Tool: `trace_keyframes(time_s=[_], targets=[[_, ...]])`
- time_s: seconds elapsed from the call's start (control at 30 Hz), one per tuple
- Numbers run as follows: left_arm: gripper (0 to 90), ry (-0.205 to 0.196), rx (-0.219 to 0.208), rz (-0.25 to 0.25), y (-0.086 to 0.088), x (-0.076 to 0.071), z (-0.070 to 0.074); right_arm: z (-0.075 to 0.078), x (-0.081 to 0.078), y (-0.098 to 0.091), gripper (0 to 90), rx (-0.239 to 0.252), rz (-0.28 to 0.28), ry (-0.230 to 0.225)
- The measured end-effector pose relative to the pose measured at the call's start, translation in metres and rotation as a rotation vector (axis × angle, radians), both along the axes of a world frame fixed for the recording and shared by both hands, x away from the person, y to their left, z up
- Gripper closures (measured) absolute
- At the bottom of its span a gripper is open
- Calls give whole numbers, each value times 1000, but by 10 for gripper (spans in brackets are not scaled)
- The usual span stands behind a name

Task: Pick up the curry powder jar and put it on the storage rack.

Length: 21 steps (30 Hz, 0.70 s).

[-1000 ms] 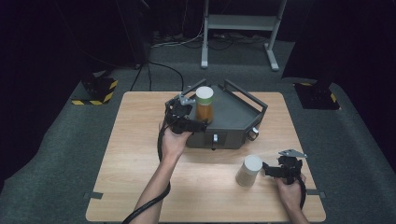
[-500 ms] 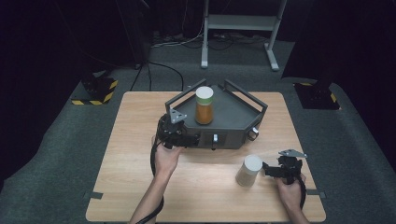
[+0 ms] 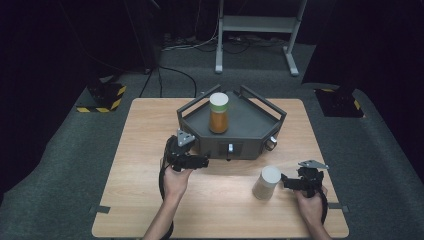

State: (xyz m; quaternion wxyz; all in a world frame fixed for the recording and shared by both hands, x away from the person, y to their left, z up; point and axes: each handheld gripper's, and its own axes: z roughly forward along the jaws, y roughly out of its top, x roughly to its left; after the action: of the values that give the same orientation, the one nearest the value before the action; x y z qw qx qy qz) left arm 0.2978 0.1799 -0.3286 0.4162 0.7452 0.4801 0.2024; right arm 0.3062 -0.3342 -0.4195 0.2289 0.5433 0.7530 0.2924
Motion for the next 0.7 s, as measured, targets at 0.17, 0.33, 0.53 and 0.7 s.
trace_keyframes(time_s=[0.17, 0.33, 0.53, 0.7], targets=[[54, 20, -12, 5, 6, -4, -14, 0, 0, 0, 0, 0, 0, 0], [54, 38, -26, 14, 10, -6, -25, 0, 0, 0, 0, 0, 0, 0], [54, 53, -17, 29, 8, -9, -37, 0, 0, 0, 0, 0, 0, 0], [54, 69, -15, 44, 8, -10, -48, 0, 0, 0, 0, 0, 0, 0]])
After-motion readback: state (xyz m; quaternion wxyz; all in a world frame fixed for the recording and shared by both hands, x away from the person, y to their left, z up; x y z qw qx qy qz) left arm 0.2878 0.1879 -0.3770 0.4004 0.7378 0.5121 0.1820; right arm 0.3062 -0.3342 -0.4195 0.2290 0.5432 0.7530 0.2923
